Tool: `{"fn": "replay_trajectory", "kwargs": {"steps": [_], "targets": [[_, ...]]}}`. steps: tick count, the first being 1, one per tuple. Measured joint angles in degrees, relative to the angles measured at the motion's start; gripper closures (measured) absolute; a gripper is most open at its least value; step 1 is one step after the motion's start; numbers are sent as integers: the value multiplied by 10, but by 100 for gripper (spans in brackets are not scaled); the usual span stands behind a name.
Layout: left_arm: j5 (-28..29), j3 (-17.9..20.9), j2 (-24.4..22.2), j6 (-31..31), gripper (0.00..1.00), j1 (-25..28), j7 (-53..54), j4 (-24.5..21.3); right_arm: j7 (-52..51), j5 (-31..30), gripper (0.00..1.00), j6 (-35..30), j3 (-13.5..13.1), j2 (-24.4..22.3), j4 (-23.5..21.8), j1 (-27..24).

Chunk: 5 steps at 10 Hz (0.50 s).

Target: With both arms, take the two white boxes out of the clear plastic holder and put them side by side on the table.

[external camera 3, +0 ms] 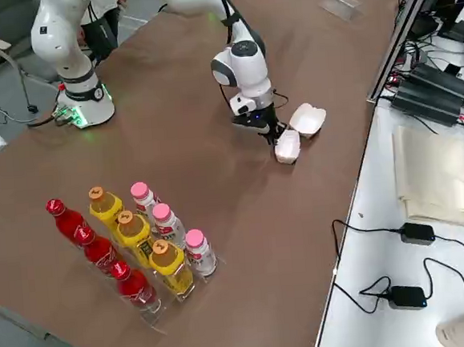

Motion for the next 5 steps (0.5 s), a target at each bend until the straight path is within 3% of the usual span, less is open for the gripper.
{"fn": "replay_trajectory", "kwargs": {"steps": [5], "targets": [[0,0,0,0,0,0,0,0,1,0,72,0,0,-3,8,0]]}}
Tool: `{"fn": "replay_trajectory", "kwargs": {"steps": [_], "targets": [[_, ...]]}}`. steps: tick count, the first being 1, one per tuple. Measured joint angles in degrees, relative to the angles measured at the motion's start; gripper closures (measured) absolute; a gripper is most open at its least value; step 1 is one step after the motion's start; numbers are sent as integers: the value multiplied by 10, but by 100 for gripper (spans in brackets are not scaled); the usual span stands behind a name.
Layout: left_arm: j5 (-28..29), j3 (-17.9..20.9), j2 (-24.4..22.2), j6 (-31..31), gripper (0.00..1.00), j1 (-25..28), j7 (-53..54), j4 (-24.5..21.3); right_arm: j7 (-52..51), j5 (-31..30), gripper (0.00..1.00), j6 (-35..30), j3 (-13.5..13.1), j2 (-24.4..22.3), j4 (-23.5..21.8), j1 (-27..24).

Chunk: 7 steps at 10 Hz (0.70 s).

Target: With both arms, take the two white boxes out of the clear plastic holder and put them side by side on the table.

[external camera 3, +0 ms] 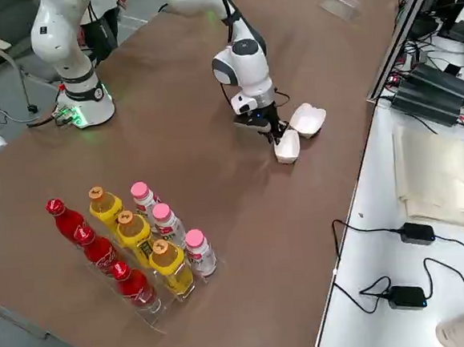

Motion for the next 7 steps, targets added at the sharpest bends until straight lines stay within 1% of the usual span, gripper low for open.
{"fn": "replay_trajectory", "kwargs": {"steps": [2,3,5,6,7], "targets": [[0,0,0,0,0,0,0,0,-4,0,69,-13,0,-13,3,0],[0,0,0,0,0,0,0,0,-11,0,65,-25,-1,-20,3,0],[0,0,0,0,0,0,3,0,-41,-1,58,-69,-3,-34,6,0],[0,0,0,0,0,0,3,0,-67,-1,45,-98,-5,-42,8,0],[0,0,0,0,0,0,3,0,-91,-6,30,-121,-9,-50,10,0]]}}
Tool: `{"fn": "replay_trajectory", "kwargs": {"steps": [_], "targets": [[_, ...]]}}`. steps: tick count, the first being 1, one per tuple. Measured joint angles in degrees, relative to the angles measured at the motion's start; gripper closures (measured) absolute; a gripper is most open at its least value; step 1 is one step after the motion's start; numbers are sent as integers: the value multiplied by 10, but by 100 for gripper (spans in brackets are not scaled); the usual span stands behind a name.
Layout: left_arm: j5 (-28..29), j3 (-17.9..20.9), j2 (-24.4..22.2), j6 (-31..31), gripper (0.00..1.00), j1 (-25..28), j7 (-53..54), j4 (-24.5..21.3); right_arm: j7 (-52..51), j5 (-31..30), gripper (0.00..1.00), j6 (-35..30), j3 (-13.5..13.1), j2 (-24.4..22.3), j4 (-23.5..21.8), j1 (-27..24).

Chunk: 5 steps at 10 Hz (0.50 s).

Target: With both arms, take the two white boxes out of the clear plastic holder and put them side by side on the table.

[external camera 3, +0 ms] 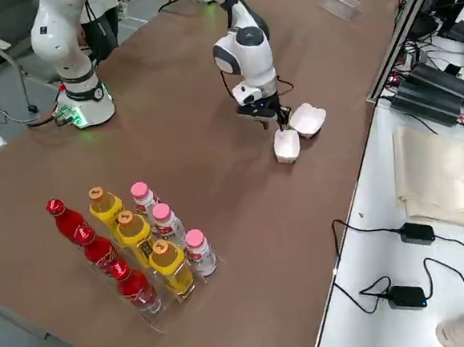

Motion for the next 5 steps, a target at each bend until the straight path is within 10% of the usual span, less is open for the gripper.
{"fn": "replay_trajectory", "kwargs": {"steps": [5], "targets": [[0,0,0,0,0,0,0,0,-175,-60,17,-93,-7,-9,39,0]]}}
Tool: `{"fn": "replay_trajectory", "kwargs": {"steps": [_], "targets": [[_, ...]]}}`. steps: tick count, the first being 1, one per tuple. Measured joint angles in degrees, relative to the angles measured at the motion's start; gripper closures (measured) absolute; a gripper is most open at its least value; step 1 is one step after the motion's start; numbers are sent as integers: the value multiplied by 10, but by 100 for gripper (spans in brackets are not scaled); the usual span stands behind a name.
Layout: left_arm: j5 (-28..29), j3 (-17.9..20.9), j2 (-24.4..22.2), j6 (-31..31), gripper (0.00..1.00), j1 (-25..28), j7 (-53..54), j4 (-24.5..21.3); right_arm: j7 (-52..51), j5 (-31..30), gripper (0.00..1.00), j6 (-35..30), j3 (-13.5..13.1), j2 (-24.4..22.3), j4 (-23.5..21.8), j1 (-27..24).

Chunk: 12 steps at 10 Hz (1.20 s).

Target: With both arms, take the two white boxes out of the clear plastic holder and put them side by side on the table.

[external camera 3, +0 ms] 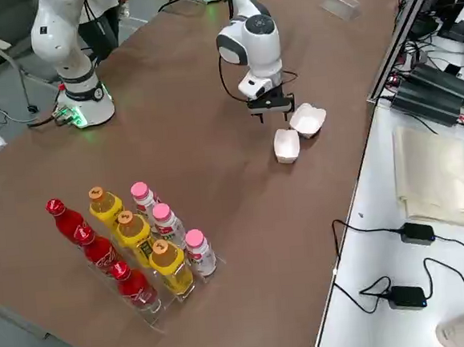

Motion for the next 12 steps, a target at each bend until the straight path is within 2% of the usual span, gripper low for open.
{"fn": "replay_trajectory", "kwargs": {"steps": [3,7,9,12], "targets": [[0,0,0,0,0,0,0,0,-162,-10,20,-35,-9,-1,18,1],[0,0,0,0,0,0,0,0,-265,-72,17,-74,-15,-31,30,11],[0,0,0,0,0,0,0,0,-355,-78,1,-104,-17,-44,33,16],[0,0,0,0,0,0,0,0,-382,-80,0,-121,-17,-54,33,15]]}}
